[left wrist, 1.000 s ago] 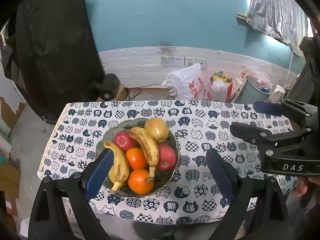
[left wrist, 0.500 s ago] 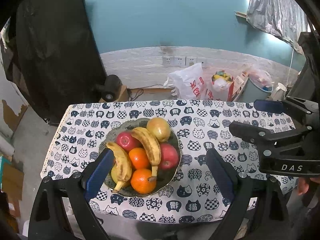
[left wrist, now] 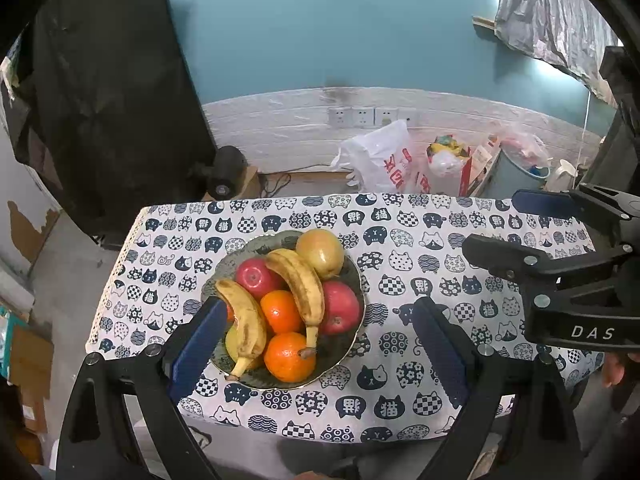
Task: Organize fruits
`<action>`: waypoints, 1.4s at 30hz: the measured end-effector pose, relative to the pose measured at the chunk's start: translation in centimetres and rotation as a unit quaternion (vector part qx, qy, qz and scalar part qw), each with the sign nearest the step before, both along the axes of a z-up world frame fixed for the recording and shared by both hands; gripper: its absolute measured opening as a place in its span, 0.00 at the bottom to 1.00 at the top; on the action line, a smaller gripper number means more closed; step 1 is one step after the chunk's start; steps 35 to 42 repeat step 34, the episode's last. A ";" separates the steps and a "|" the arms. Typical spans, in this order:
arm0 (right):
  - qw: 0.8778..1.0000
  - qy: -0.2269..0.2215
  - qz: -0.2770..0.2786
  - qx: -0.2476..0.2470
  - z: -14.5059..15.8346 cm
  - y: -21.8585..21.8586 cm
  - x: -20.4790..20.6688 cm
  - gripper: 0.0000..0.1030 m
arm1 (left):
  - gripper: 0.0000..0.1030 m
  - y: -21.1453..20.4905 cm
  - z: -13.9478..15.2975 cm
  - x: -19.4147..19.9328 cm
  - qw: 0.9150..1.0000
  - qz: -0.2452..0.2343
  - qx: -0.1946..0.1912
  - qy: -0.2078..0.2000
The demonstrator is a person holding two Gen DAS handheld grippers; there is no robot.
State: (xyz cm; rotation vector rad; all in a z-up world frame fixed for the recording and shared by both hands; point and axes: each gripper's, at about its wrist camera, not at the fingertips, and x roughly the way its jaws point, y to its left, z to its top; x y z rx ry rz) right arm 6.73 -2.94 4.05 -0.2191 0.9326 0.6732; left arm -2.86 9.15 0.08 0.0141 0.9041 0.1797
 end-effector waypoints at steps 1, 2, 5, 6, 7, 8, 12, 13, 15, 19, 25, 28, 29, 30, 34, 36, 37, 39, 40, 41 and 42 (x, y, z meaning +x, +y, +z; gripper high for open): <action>1.000 0.000 0.000 0.000 0.0 0.0 0.0 0.75 | 0.92 0.0 0.0 0.0 1.000 0.000 0.000 0.000; 1.000 0.000 0.000 0.000 0.0 0.0 0.0 0.75 | 0.92 0.0 0.0 0.0 1.000 0.000 0.000 0.000; 1.000 0.000 0.001 0.000 0.0 0.0 -0.1 0.75 | 0.93 0.0 0.0 0.0 1.000 0.000 -0.002 0.001; 1.000 -0.001 0.000 0.000 0.0 0.0 -0.1 0.75 | 0.93 0.0 0.0 0.0 1.000 0.000 -0.002 0.001; 1.000 -0.001 0.000 0.000 0.0 0.0 -0.1 0.74 | 0.93 0.0 0.0 0.0 1.000 0.001 -0.003 0.002; 1.000 -0.001 0.000 0.000 0.0 0.1 0.0 0.74 | 0.94 0.0 0.0 0.0 1.000 0.001 -0.003 0.002; 1.000 0.000 0.000 -0.001 0.0 0.1 -0.1 0.74 | 0.95 0.0 0.0 0.0 1.000 0.001 -0.003 0.001; 1.000 0.000 0.000 0.000 0.0 0.1 -0.1 0.74 | 0.95 0.0 0.0 0.0 1.000 0.001 -0.002 0.002; 1.000 -0.001 0.000 -0.001 0.0 0.1 -0.1 0.75 | 0.95 -0.1 0.0 0.0 1.000 0.000 0.000 0.002; 1.000 -0.001 0.000 -0.001 0.0 0.2 -0.2 0.75 | 0.95 -0.1 -0.1 0.0 1.000 -0.001 0.001 0.003; 1.000 -0.001 0.000 -0.001 0.0 0.1 -0.1 0.75 | 0.95 0.1 -0.2 0.0 1.000 -0.002 -0.006 0.005; 1.000 -0.001 0.000 -0.001 -0.1 0.1 -0.1 0.75 | 0.95 0.1 -0.3 0.0 1.000 -0.004 -0.008 0.005; 1.000 -0.001 0.000 -0.001 -0.1 0.1 -0.1 0.75 | 0.95 0.0 -0.3 0.0 1.000 -0.004 -0.006 0.005; 1.000 -0.001 0.000 -0.001 -0.1 0.1 -0.1 0.75 | 0.95 0.0 -0.3 0.0 1.000 -0.004 -0.005 0.005; 1.000 -0.001 0.000 -0.001 -0.1 0.2 -0.1 0.75 | 0.95 0.0 -0.4 0.0 1.000 -0.004 -0.008 0.007; 1.000 -0.001 0.000 -0.001 -0.1 0.2 -0.1 0.75 | 0.95 0.0 -0.4 0.0 1.000 -0.004 -0.008 0.007; 1.000 -0.001 0.000 -0.001 -0.1 0.2 -0.1 0.75 | 0.95 0.0 -0.4 0.0 1.000 -0.004 -0.008 0.007; 1.000 -0.001 0.000 -0.001 -0.1 0.2 -0.1 0.75 | 0.95 0.0 -0.4 0.0 1.000 -0.004 -0.008 0.007; 1.000 -0.001 0.000 -0.001 -0.1 0.2 -0.1 0.75 | 0.95 0.0 -0.4 0.0 1.000 -0.004 -0.008 0.007; 1.000 -0.001 0.000 -0.001 -0.1 0.2 -0.1 0.75 | 0.95 0.0 -0.4 0.0 1.000 -0.004 -0.008 0.007; 1.000 -0.001 0.000 -0.001 -0.1 0.2 -0.1 0.75 | 0.95 0.0 -0.4 0.0 1.000 -0.004 -0.008 0.007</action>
